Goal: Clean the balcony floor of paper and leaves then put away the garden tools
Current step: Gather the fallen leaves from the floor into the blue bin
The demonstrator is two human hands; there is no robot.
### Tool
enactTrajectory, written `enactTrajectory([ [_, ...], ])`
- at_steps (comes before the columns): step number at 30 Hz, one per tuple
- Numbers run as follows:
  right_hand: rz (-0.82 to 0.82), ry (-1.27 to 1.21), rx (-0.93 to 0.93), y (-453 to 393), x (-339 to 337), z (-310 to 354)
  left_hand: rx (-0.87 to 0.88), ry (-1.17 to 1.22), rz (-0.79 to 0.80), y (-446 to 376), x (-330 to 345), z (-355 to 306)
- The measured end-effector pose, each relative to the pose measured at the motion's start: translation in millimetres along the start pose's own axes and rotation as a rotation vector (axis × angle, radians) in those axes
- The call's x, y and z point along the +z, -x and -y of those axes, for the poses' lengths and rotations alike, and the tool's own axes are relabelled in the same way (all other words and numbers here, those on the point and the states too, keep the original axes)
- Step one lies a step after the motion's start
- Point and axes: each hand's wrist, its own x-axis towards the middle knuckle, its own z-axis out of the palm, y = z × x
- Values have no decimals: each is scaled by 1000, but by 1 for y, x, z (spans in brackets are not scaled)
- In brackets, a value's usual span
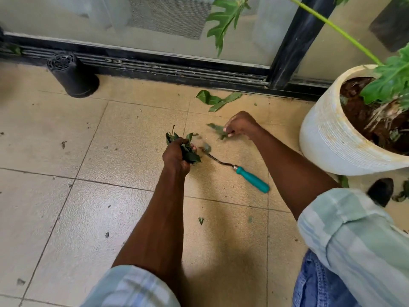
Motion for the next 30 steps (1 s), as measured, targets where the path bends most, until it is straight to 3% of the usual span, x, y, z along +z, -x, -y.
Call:
enactTrajectory([
  [2, -179, 86, -25, 0, -4, 6, -2, 10, -3, 0, -3, -3],
  [6, 28, 68, -210, 19, 18, 30, 19, 52, -21, -1, -13, -11],
  [9, 189, 264, -413, 35, 51, 36, 34, 99, -51, -3, -22, -17],
  [11, 215, 425, -523, 38, 70, 25, 38, 125, -55, -3, -29, -19],
  [18, -88, 629, -792, 75, 86, -33, 45, 154, -75, 1, -39, -15],
  [21, -173, 460, -671, 73, 82, -24, 46, 140, -69, 2, -36, -15],
  [25, -422, -14, -269, 35, 57, 21, 62, 125, -55, -2, -34, -21],
  [30, -373, 83, -140, -24, 39, 55, 71, 114, -30, -14, -34, -35],
])
